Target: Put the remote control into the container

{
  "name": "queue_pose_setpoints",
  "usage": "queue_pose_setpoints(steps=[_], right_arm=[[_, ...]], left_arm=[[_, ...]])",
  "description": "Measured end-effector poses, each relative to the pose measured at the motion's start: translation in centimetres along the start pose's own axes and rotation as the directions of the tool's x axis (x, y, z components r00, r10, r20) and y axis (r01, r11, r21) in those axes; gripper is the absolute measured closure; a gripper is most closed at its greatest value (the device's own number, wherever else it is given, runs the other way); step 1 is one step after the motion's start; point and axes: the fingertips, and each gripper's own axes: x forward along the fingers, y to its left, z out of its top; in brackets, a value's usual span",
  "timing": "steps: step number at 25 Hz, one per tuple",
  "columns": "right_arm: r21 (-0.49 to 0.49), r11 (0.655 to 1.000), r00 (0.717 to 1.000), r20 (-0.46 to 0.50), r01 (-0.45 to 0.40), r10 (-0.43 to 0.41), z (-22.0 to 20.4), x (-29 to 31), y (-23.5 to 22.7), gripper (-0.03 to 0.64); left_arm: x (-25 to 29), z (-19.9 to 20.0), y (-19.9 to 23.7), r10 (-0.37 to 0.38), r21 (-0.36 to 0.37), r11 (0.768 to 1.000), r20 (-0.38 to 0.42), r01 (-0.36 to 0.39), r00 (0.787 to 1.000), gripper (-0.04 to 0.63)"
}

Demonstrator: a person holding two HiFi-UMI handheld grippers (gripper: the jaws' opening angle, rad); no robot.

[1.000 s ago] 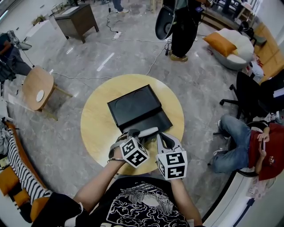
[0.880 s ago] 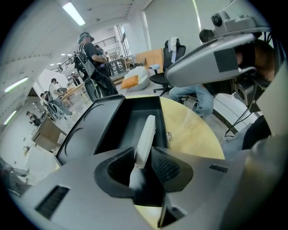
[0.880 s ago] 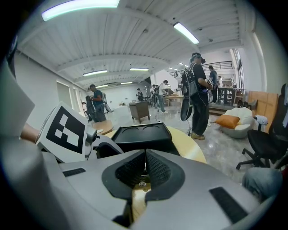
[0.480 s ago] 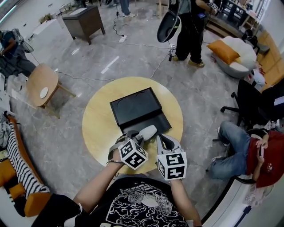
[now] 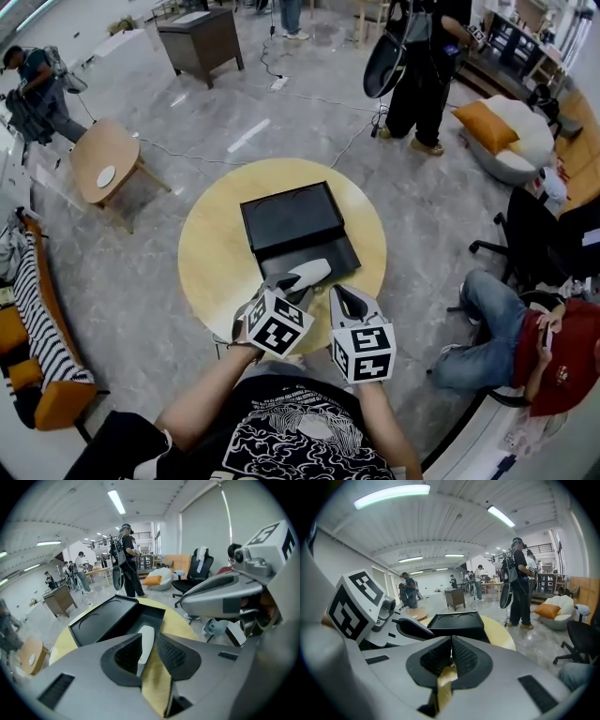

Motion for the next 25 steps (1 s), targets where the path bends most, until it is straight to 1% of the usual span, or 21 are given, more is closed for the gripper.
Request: queue_pose_setpoints(steps=[4,8,13,18,25], right_arm=[[-0.018,0.999,1.000,0.001,-0.030,0.030,-0.1,-1.4,0.9,0.594],[-0.031,0.998,0.999,0.007,-0.053,0.053,-0.6,-2.8,1.5,0.594],[-0.040,0.995,0.996,0.015,-0.090,0.091,-1.1,-4.6,2.4,0.594],[-0.050,0.991,0.992,0.025,-0.124,0.125,-1.3,-6.2,3.1,0.594],[-0.065,0.984,0.985,0.022,-0.168,0.170,-2.7,-8.6,4.6,0.594]], left_arm=[[-1.8,0.7,-1.4,0.006,-0.068,0.998,0.049,-0.002,0.999,0.491],[-2.9,0.5,-3.0,0.032,-0.106,0.994,0.083,-0.023,0.996,0.536],[-4.1,0.7,-5.1,0.038,-0.164,0.986,0.129,-0.016,0.991,0.546],[-5.9,1.3,-6.5,0.070,-0.205,0.978,0.170,-0.035,0.983,0.566],[-7.9,0.3,-9.3,0.114,-0.248,0.967,0.200,-0.062,0.973,0.574]])
